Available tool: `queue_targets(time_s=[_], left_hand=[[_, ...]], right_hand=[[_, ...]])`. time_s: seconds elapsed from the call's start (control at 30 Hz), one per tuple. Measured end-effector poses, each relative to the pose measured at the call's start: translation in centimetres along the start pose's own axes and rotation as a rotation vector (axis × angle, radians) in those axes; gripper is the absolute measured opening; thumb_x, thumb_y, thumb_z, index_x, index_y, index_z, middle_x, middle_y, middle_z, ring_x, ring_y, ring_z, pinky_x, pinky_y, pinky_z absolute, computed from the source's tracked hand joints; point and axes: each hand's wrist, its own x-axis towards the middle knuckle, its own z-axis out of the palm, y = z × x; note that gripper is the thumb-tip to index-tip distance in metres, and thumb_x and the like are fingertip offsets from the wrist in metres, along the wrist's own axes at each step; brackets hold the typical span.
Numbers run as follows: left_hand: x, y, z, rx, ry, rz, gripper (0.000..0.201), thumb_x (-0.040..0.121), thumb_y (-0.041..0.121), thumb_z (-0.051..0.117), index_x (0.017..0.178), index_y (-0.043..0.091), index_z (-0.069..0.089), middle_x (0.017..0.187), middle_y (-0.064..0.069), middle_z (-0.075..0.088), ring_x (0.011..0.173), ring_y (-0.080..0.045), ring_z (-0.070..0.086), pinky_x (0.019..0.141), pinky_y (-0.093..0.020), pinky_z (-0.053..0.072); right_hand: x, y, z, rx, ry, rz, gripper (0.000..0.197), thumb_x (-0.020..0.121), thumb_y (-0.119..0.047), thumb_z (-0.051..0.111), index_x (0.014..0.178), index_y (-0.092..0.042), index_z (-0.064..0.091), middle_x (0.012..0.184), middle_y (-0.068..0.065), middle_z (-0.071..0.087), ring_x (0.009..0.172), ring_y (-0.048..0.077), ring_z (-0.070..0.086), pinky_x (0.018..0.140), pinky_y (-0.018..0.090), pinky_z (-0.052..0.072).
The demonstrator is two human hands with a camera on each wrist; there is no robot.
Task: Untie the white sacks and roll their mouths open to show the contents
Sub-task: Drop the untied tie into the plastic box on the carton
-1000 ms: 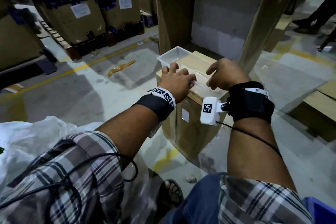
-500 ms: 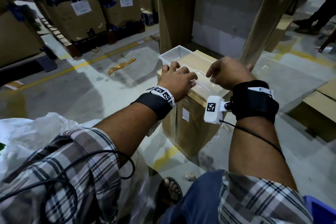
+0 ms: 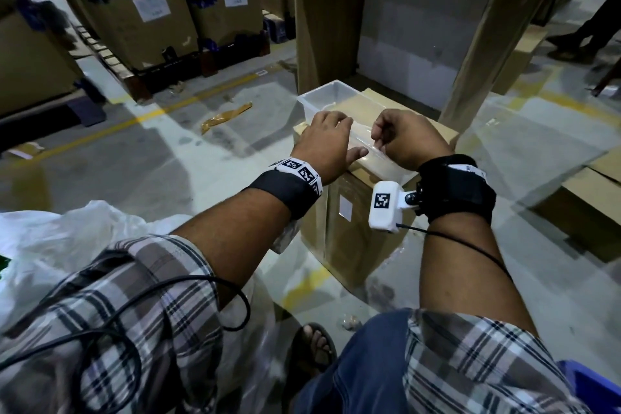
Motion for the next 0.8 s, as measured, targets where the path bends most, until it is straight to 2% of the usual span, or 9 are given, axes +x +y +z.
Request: queue_targets(time_s=[0.1,0.2,0.3,0.4,0.47,0.57,0.7,0.8], left_hand=[[0.0,-0.1,0.0,-0.018,-0.003,-0.006,0.072,0.094,0.051,0.061,0.15,0.013,0.039,0.155,-0.007,0.039,0.144,-0.026,0.032,0.115,-0.043,0.035],[-0.1,-0.3,-0.3,-0.032,-0.012,-0.006,0.071,0.094,0.046,0.063,0.151,0.013,0.038,0.158,-0.006,0.037,0.145,-0.026,0.032,0.116,-0.042,0.034],[-0.4,-0.8,-0.7,-0.033,-0.034,0.004,0.071,0.094,0.043,0.066,0.152,0.014,0.037,0.161,-0.005,0.034,0.147,-0.026,0.032,0.117,-0.044,0.033],[-0.9,-1.5,-1.1,-0.024,-0.04,-0.002,0.071,0.092,0.042,0.067,0.152,0.016,0.037,0.161,-0.005,0.034,0.147,-0.027,0.032,0.118,-0.046,0.032],[-1.2,-2.0,-1.3,0.004,-0.07,-0.002,0.073,0.092,0.043,0.066,0.154,0.019,0.035,0.162,-0.002,0.033,0.147,-0.027,0.031,0.118,-0.047,0.03],[-1.4,-2.5,-1.7,0.044,-0.127,0.009,0.076,0.092,0.045,0.066,0.156,0.025,0.03,0.164,0.002,0.029,0.148,-0.029,0.027,0.118,-0.051,0.028],[-1.4,-2.7,-1.8,0.104,-0.157,0.029,0.077,0.092,0.046,0.065,0.156,0.03,0.027,0.165,0.002,0.025,0.147,-0.036,0.025,0.113,-0.055,0.03],[-1.4,-2.9,-1.7,0.123,-0.148,0.035,0.076,0.092,0.045,0.065,0.156,0.033,0.026,0.165,0.003,0.025,0.146,-0.036,0.026,0.112,-0.055,0.031]], right_hand=[[0.3,-0.2,0.1,-0.077,0.048,0.053,0.025,0.084,0.004,0.06,0.084,-0.02,0.066,0.088,0.003,0.071,0.09,0.024,0.066,0.085,0.035,0.054],[0.4,-0.6,0.0,-0.095,0.129,0.076,0.03,0.085,0.005,0.055,0.08,-0.023,0.065,0.094,0.004,0.069,0.096,0.022,0.063,0.091,0.042,0.055],[0.4,-1.0,0.1,-0.098,0.134,0.088,0.032,0.085,0.004,0.055,0.082,-0.024,0.068,0.103,0.006,0.067,0.098,0.02,0.062,0.095,0.043,0.054],[0.6,-1.4,0.4,-0.091,0.138,0.094,0.027,0.087,-0.003,0.057,0.087,-0.025,0.074,0.11,0.008,0.067,0.102,0.021,0.061,0.096,0.039,0.053],[0.5,-1.7,0.7,-0.066,0.148,0.074,0.021,0.092,-0.013,0.059,0.096,-0.023,0.077,0.111,0.007,0.069,0.102,0.021,0.06,0.091,0.035,0.051],[0.3,-2.0,1.3,-0.082,0.133,0.035,0.015,0.094,-0.025,0.067,0.103,-0.019,0.078,0.105,0.005,0.073,0.098,0.02,0.062,0.086,0.034,0.049],[0.3,-1.8,1.3,-0.117,0.18,0.058,0.013,0.093,-0.023,0.068,0.1,-0.022,0.079,0.107,0.005,0.074,0.102,0.023,0.065,0.095,0.04,0.054],[0.6,-1.5,1.2,-0.145,0.204,0.114,0.022,0.09,-0.009,0.067,0.083,-0.026,0.08,0.108,0.006,0.073,0.1,0.025,0.067,0.095,0.039,0.055]])
